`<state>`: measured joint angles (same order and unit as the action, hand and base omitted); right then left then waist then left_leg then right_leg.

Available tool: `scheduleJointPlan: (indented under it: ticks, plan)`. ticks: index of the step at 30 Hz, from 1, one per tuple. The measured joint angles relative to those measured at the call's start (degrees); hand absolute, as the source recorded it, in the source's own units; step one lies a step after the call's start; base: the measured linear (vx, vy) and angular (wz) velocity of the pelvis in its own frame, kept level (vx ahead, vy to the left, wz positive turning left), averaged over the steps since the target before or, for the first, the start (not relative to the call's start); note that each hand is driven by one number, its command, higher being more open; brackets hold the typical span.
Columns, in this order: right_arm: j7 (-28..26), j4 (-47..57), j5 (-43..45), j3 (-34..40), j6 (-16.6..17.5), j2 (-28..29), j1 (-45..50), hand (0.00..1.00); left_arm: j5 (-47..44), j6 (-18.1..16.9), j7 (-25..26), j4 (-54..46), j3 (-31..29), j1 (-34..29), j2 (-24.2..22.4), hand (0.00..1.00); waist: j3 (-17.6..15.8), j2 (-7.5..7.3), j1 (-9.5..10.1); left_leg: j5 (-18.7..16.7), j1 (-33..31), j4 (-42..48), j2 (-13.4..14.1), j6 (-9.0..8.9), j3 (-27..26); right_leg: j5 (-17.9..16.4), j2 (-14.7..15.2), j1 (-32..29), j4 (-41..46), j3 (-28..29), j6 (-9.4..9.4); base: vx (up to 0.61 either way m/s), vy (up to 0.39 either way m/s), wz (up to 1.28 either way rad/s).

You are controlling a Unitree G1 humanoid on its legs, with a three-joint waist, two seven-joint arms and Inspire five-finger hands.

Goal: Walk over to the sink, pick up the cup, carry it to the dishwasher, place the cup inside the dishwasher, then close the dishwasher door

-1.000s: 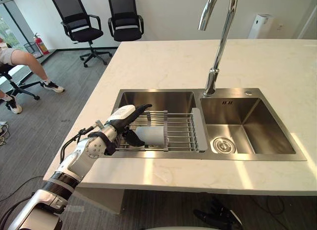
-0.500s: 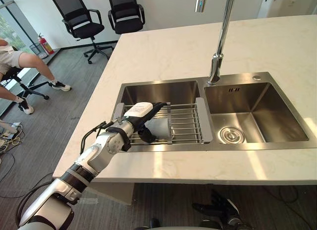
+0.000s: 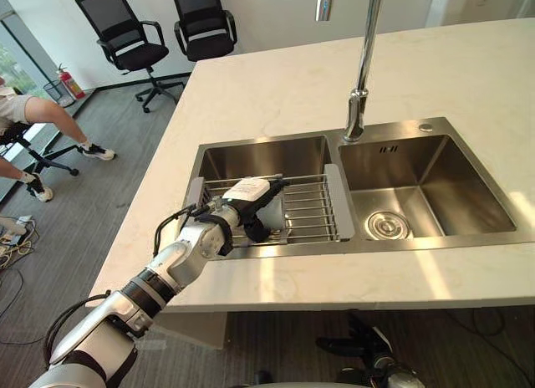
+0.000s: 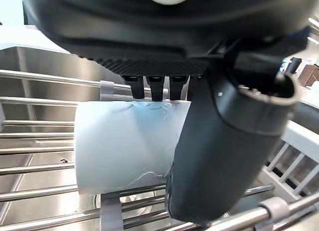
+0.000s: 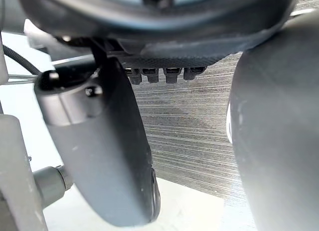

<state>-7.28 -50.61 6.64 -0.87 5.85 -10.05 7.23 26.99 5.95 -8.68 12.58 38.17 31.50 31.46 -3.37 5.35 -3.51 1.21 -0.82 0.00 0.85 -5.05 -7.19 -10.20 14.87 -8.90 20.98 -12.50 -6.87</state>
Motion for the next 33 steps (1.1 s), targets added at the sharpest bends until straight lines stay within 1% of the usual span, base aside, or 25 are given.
scheduleJointPlan:
  ticks: [3,7,9,11,16,19,21,24,27,33]
  plan:
    - [0.28,0.54,0.01,-0.21,-0.61,0.01,-0.08,1.00,-0.06,1.21,-0.29,1.67,-0.01,0.16,-1.36,1.00,-0.10,0.08,-0.58,-0.05,0.01,0.00,0.03,-0.09,-0.55,0.01,-0.01,0.08,-0.27,0.06,-0.02,0.03,0.002,-0.02]
    - [0.46,0.54,0.02,-0.67,-1.07,-0.06,-0.24,1.00,-0.05,1.71,-0.27,1.95,0.62,0.77,-1.97,1.00,-0.31,0.01,-0.57,-0.15,0.39,0.01,0.02,-0.35,-1.16,0.10,-0.01,0.75,-0.91,0.10,-0.17,0.04,0.009,-0.02]
    - [0.52,0.54,0.00,-0.90,-1.35,-0.04,-0.28,1.00,-0.08,1.83,-0.26,2.95,0.49,0.80,-3.00,1.00,-0.37,-0.05,-0.54,-0.37,0.89,0.05,-0.02,-0.74,-1.26,0.15,-0.01,1.35,-1.34,0.11,-0.27,0.02,0.009,-0.01]
    - [0.56,0.69,0.02,-1.19,-1.50,-0.08,-0.38,1.00,-0.68,2.03,-0.17,3.56,0.41,1.15,-3.39,1.00,-0.89,-0.33,-0.56,-0.38,1.18,0.07,-0.03,-0.74,-1.29,0.18,-0.01,1.73,-1.49,0.12,-0.32,0.00,0.000,0.00]
    - [0.52,2.16,0.01,-1.91,-2.35,-0.62,-0.30,1.00,-2.92,1.84,1.39,5.97,-1.89,1.24,-4.69,1.00,-1.67,-0.06,-0.69,-0.38,1.31,0.08,-0.01,-0.75,-1.33,0.21,-0.01,1.78,-1.40,0.40,-0.37,0.00,0.000,0.00]
    - [0.49,2.76,0.01,-1.93,-2.68,-0.78,-0.28,1.00,-4.64,1.15,3.69,8.08,-3.96,0.86,-5.64,1.00,-2.06,0.05,-0.69,-0.45,1.40,0.08,0.02,-0.85,-1.35,0.21,-0.01,1.77,-1.23,0.52,-0.37,0.00,0.000,0.00]
    - [0.47,3.00,0.01,-1.93,-2.79,-0.80,-0.29,1.00,-5.24,0.71,4.84,8.46,-4.32,0.68,-5.70,1.00,-2.27,0.14,-0.72,-0.50,1.42,0.08,0.02,-0.92,-1.37,0.20,0.00,1.75,-1.14,0.55,-0.37,0.00,0.000,0.00]
    - [0.35,3.74,0.00,-1.96,-3.03,-0.87,-0.30,1.00,-5.71,-1.00,6.89,9.12,-5.51,0.15,-5.73,1.00,-2.99,0.12,-0.72,-0.68,1.52,0.09,0.02,-1.18,-1.46,0.17,0.04,1.75,-0.96,0.63,-0.37,0.00,0.000,0.00]
    - [0.20,4.08,0.01,-2.07,-3.07,-0.94,-0.29,1.00,-6.75,-1.83,8.61,9.12,-6.43,-0.61,-5.76,1.00,-3.23,0.25,-0.72,-0.72,1.54,0.10,0.01,-1.24,-1.46,0.14,0.08,1.79,-0.90,0.60,-0.35,0.00,0.000,0.00]
    - [0.20,4.07,0.00,-2.40,-3.08,-1.00,-0.31,1.00,-6.63,-2.65,8.63,8.76,-7.40,-1.65,-5.81,1.00,-3.19,0.29,-0.79,-0.70,1.58,0.52,-0.04,-1.22,-1.35,0.05,0.21,2.41,-0.93,0.03,-0.35,0.00,0.000,0.00]
